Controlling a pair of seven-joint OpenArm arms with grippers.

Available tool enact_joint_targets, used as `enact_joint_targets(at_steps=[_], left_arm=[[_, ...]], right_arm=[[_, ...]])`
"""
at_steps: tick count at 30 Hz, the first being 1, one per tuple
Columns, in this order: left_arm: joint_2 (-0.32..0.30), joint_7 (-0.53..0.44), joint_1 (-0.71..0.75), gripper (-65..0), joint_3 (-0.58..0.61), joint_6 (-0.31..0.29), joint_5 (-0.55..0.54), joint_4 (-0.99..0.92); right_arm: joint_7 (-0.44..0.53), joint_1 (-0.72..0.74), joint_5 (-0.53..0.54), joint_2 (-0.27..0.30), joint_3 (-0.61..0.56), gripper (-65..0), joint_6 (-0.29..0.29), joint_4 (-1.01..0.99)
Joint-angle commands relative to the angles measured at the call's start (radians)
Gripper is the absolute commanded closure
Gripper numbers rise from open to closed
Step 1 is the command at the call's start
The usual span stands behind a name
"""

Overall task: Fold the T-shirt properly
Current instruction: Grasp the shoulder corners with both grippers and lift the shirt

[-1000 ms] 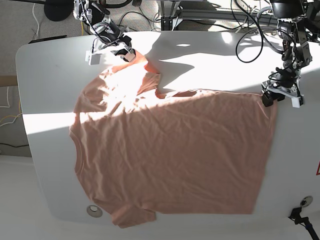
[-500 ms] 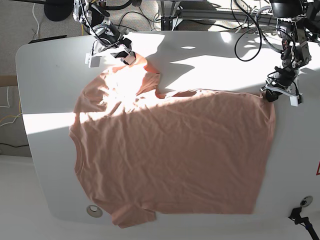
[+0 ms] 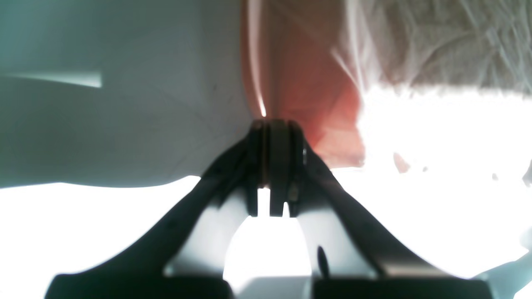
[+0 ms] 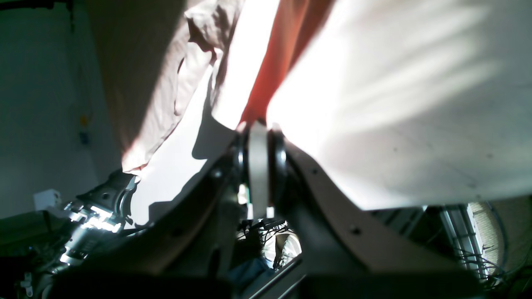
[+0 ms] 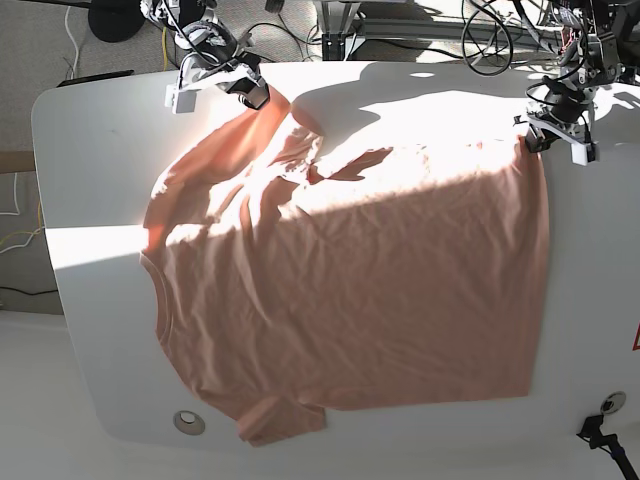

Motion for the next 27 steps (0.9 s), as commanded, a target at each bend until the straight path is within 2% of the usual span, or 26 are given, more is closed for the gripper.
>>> enact_joint_targets(at_steps=[1,10,12,14,17,20,27], left_arm=[[-0.015,-0.014,0.031,0.0,-0.046,-0.002,-0.009,0.066],[-0.015,-0.014,0.209,0.0,-0.130,-0.002,-0.009,0.198],[-0.015,-0.014,0.228,0.0,-0.151,-0.002,-0.009,0.218],[-0.015,-0.014,0.228,0.0,-0.174,-0.002,-0.009,0.233],[-0.014,-0.016,0.188,0.0,-0.185,-0.002,-0.013,0.233],[-0.002,-0.016,0.096,0.0,-0.184,-0.002,-0.009,0.230],[0.043,-0.014,-0.084,0.0,-0.127,0.000,-0.006,0.229]], right_arm=[[0.003,-0.041,0.013,0.004,0.003,0.0,0.010,0.031],[0.006,-0.193,0.018,0.004,0.003,0.0,0.012,0.071],[0.006,-0.196,0.057,0.009,0.007,0.0,0.012,0.074],[0.007,-0.178,0.113,0.047,0.007,0.0,0.012,0.077],[0.007,-0.121,0.215,0.099,0.007,0.0,0.006,0.077],[0.007,-0.044,0.266,0.138,0.008,0.0,0.002,0.074],[0.001,0.114,0.265,0.144,0.008,0.0,0.002,0.051]])
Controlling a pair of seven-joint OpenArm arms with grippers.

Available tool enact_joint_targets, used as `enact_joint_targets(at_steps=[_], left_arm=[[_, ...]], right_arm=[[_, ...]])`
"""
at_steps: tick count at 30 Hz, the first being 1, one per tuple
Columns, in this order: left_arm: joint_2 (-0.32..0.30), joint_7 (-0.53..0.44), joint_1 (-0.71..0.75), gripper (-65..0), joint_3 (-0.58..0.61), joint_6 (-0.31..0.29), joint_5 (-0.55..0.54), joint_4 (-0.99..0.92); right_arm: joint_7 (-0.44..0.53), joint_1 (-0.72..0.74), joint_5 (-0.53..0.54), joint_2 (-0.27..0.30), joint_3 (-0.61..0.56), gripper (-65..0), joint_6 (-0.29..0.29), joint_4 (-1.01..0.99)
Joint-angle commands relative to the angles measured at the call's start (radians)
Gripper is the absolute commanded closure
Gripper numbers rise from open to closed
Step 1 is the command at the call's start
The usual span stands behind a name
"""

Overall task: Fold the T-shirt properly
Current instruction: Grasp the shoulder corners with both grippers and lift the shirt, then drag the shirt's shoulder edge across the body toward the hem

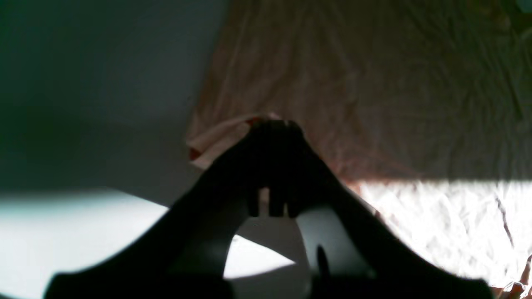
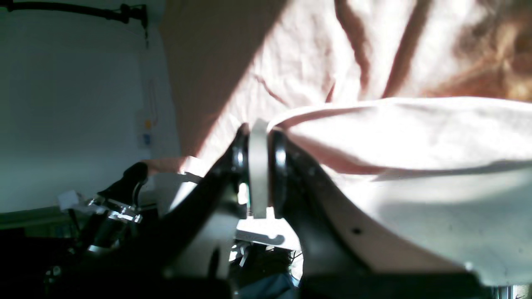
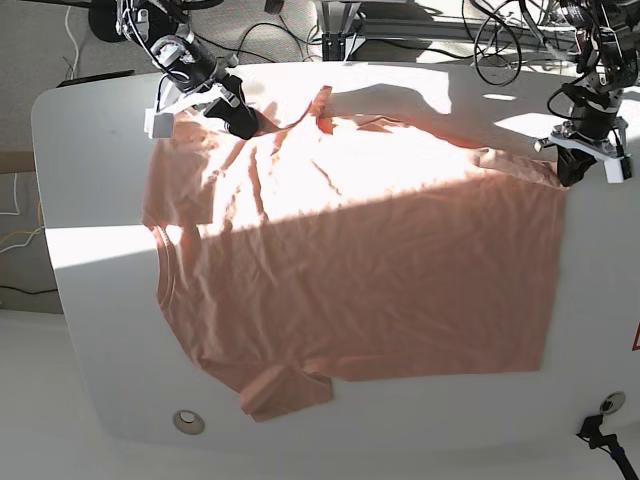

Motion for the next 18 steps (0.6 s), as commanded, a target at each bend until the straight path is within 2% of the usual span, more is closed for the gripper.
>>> enact_joint_targets(at_steps=[1,4,7,10,12,15,18], left_arm=[[-0.014,-0.034,-0.008,0.0,0.027,-0.011,-0.017,0.020],[-0.014,-0.034,-0.065,0.0,0.068,-0.010,-0.007,0.020],[-0.011,-0.034,-0.113,0.0,0.107,-0.010,0.083,0.016],[-0.009,-0.034,-0.154,0.0,0.122,-0.010,0.128,-0.034],[-0.009,-0.034,-0.185,0.0,0.122,-0.010,0.131,-0.077],[-0.012,-0.034,-0.231,0.0,0.122,-0.010,0.131,-0.139],[-0.015,-0.034,-0.274,0.0,0.121,-0.010,0.131,-0.200]], right_arm=[[0.009,0.026,0.014,0.005,0.003,0.0,0.015,-0.006],[0.009,0.096,0.013,0.007,0.003,0.0,0.015,-0.039],[-0.017,0.170,0.019,0.027,0.001,0.0,0.015,-0.098],[-0.020,0.234,0.019,0.031,0.001,0.0,0.015,-0.157],[-0.020,0.285,0.014,0.039,0.003,0.0,0.015,-0.186],[-0.020,0.366,0.020,0.079,0.001,0.0,0.021,-0.260],[-0.020,0.435,0.020,0.085,0.001,0.0,0.023,-0.321]])
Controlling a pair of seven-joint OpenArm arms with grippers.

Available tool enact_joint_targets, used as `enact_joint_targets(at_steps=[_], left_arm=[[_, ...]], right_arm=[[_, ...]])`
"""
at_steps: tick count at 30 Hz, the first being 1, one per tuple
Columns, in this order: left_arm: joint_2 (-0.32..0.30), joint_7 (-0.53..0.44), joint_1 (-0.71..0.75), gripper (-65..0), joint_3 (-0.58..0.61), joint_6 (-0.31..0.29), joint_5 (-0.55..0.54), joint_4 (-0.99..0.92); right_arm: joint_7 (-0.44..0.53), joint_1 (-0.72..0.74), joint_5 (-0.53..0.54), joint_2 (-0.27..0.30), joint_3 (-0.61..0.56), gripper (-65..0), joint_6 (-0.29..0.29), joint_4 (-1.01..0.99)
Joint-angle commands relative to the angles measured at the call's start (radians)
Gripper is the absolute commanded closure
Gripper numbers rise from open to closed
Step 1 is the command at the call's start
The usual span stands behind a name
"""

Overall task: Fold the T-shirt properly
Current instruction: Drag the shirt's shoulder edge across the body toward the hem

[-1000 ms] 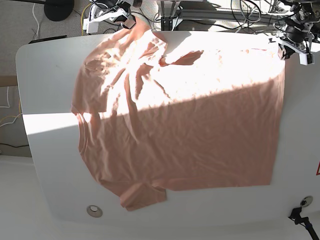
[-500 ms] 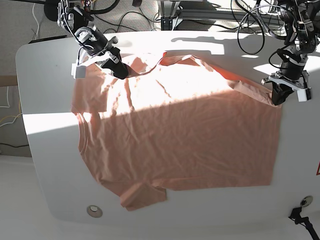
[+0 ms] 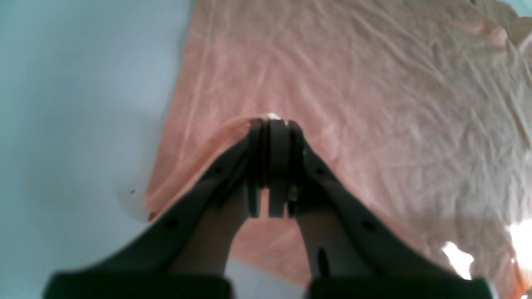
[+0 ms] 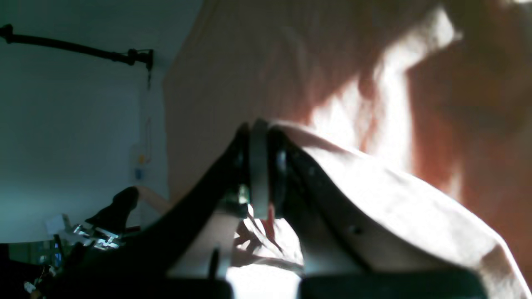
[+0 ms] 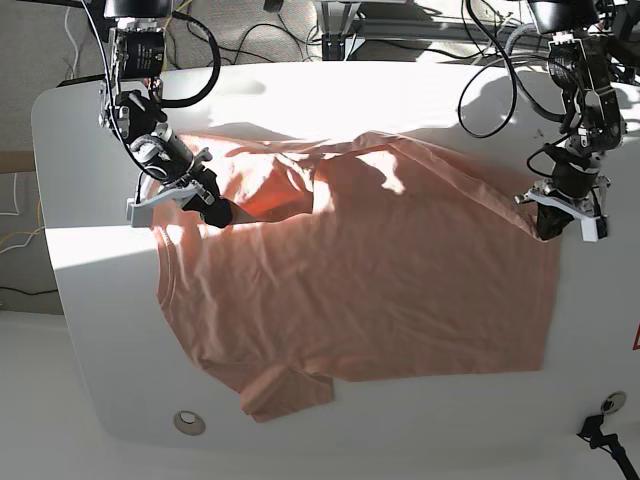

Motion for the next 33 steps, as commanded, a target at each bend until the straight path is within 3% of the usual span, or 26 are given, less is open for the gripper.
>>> enact_joint_targets(at_steps=[1,11,20,25,33], left_arm=[[-0.018,-0.024,-0.021,0.0,-0.006,-0.001,-0.007,-0.023],[-0.019,-0.024,-0.159,0.0,-0.006,-0.001,-0.005,-0.153],[-0.021,-0.027,-0.236,0.0,-0.005,-0.001,-0.004,-0.235],[-0.019,-0.027,-0.261,0.0,-0.005,-0.004,0.074,-0.249],[-0.030,-0.027,-0.262,0.0,-0.005,-0.004,0.084,-0.268]], right_arm=[[0.009,0.033,0.018,0.011,-0.001,0.0,0.017,-0.012],[0.007,0.188,0.015,0.060,-0.005,0.0,0.017,-0.164],[0.007,0.292,0.013,0.064,-0.005,0.0,0.019,-0.281],[0.001,0.309,0.013,0.058,-0.007,0.0,0.019,-0.296],[-0.027,0.390,0.013,0.058,-0.007,0.0,0.019,-0.386]])
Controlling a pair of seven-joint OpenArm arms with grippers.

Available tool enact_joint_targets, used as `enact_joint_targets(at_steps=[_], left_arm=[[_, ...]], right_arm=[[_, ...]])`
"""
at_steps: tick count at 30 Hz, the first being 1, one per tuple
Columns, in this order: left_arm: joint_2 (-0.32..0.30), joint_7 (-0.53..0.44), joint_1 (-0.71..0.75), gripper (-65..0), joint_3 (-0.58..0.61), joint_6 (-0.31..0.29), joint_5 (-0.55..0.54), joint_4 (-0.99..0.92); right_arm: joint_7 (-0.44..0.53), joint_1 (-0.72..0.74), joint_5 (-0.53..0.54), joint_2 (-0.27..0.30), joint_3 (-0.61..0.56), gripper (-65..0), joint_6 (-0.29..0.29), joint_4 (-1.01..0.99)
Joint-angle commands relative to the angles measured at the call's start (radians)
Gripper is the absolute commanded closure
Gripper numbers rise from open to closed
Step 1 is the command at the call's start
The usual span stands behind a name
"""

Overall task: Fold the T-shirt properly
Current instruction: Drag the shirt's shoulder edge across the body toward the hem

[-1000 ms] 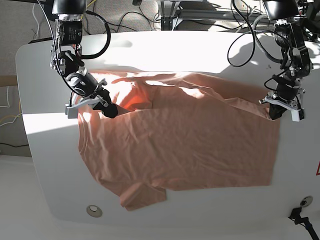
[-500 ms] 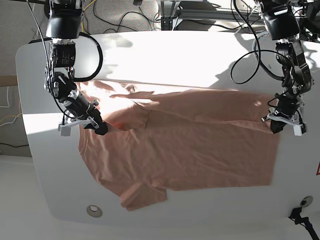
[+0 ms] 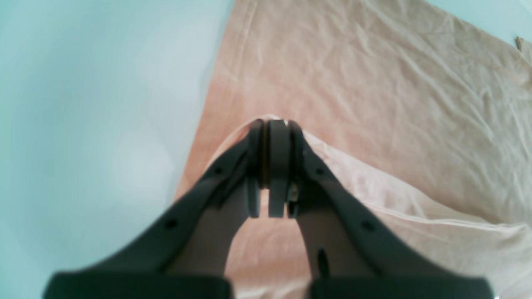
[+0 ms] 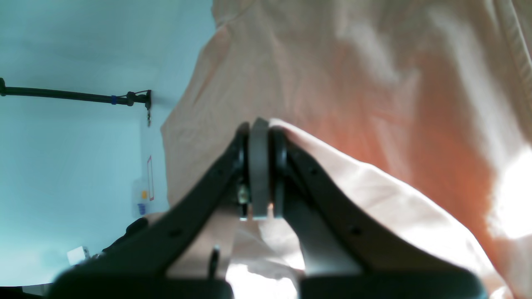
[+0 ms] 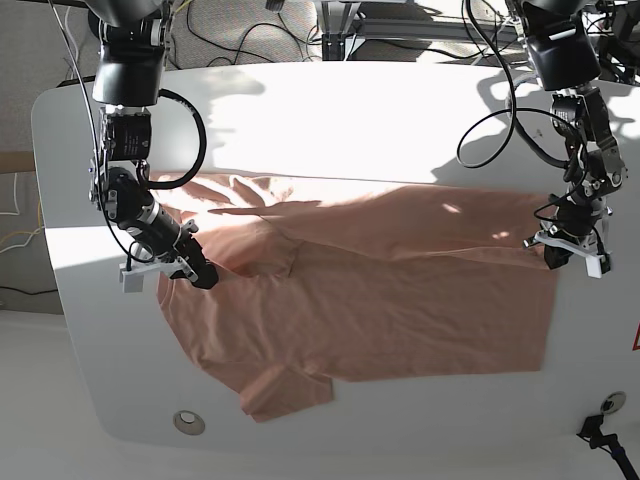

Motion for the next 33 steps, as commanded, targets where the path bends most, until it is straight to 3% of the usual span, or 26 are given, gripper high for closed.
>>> enact_joint_targets(at_steps=[1,19,20,21,24,25,27,30,33], left_arm=[[-0.034,-0.027,-0.021,0.0,-0.002,-0.004,-0.008,0.015],[-0.069,-0.024,-0.055,0.0,0.001,-0.005,-0.008,-0.045],[-0.081,-0.024,-0.055,0.0,0.001,-0.005,-0.008,-0.046],[-0.088,-0.024,-0.056,-4.5,0.003,-0.005,-0.008,-0.048],[-0.089,-0.024,-0.059,-42.3,0.004,-0.001,-0.007,-0.053],[-0.098,-0.024,-0.072,-48.3,0.004,0.001,-0.007,-0.054],[-0.118,-0.024,-0.081,-46.8,0.004,0.001,-0.007,-0.056],[-0.158,-0.026,-0.082,-46.2,0.004,-0.005,-0.007,-0.037],[-0.181,-0.027,-0.069,-46.2,0.001,-0.005,-0.007,0.006]], right_arm=[[0.010,0.030,0.021,0.016,0.005,0.0,0.013,0.010],[0.010,0.070,0.019,0.013,0.005,0.0,0.012,-0.035],[0.010,0.075,0.019,0.013,0.005,-5.9,0.006,-0.035],[0.010,0.086,0.019,0.013,0.005,-14.3,0.006,-0.035],[0.009,0.092,0.019,0.020,0.003,-37.3,0.009,-0.027],[0.007,0.095,0.018,0.022,0.003,-42.7,0.009,-0.025],[-0.020,0.110,0.018,0.056,-0.012,-47.0,0.007,-0.024],[-0.026,0.107,0.016,0.131,-0.099,-47.0,0.010,0.033],[-0.026,0.070,-0.082,0.206,-0.187,-47.0,0.009,0.162]])
